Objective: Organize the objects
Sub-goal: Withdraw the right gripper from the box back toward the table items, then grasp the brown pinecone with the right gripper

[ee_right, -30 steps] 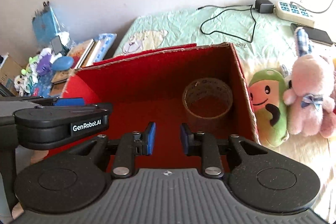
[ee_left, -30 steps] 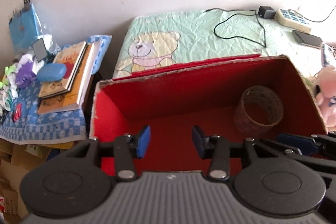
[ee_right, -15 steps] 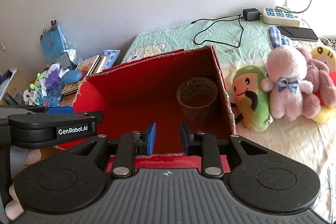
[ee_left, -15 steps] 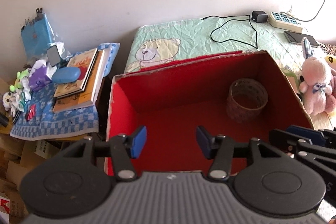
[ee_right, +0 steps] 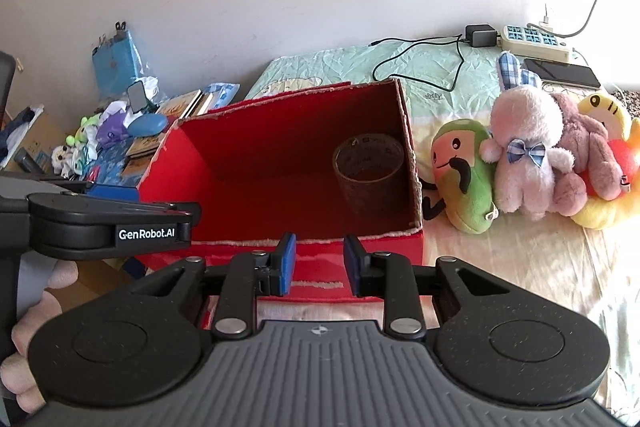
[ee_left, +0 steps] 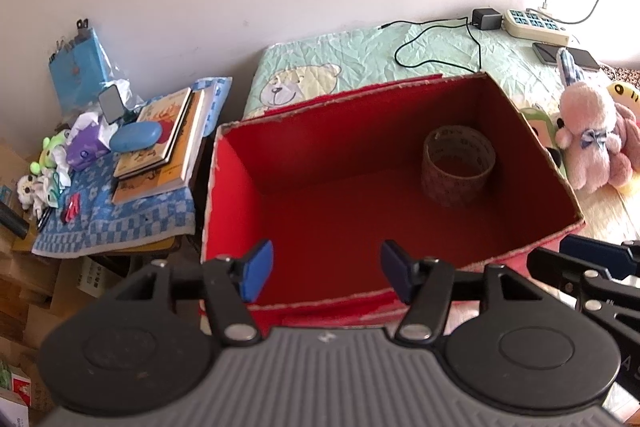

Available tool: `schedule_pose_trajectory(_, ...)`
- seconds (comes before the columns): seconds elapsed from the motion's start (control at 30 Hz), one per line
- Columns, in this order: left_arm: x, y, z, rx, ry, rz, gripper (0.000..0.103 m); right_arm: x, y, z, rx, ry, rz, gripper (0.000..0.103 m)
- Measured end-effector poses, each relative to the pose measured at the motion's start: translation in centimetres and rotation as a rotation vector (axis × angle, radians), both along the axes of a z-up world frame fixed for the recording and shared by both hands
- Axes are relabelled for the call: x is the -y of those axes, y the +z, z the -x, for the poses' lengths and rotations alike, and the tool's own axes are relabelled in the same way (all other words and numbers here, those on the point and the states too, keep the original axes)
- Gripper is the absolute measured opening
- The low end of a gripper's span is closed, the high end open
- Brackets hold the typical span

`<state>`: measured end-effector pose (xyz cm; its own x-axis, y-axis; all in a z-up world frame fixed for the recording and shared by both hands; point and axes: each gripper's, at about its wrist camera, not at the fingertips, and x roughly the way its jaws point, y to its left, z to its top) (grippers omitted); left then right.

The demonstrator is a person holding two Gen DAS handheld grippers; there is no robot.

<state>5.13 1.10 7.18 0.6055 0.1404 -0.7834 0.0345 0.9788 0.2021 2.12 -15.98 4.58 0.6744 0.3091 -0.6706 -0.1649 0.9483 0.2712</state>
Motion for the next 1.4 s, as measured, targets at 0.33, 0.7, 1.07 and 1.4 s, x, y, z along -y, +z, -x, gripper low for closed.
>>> schedule_pose_trajectory(0.33,0.7,-0.6,1.7,-0.029,0.03,-0.014,0.067,0.8,-1.0,0.5,-0.047,0.023,-0.036,0.028)
schedule_pose_trajectory(0.7,0.9,-2.2,2.6,-0.089,0.066,-0.018,0.07,1.6,-2.3,0.6,-0.107,0.052,-0.077,0.033)
schedule_pose_trajectory(1.07,0.5,-4.1,2.8,-0.147,0.056,0.064,0.074,2.6,-3.8,0.3,-0.206,0.074,-0.135,0.038)
schedule_pose_trajectory(1.4,-0.1,-6.1,5.7,-0.177,-0.081,0.223,0.072,4.9,-6.7,0.1,-0.386,0.087,-0.241,0.039)
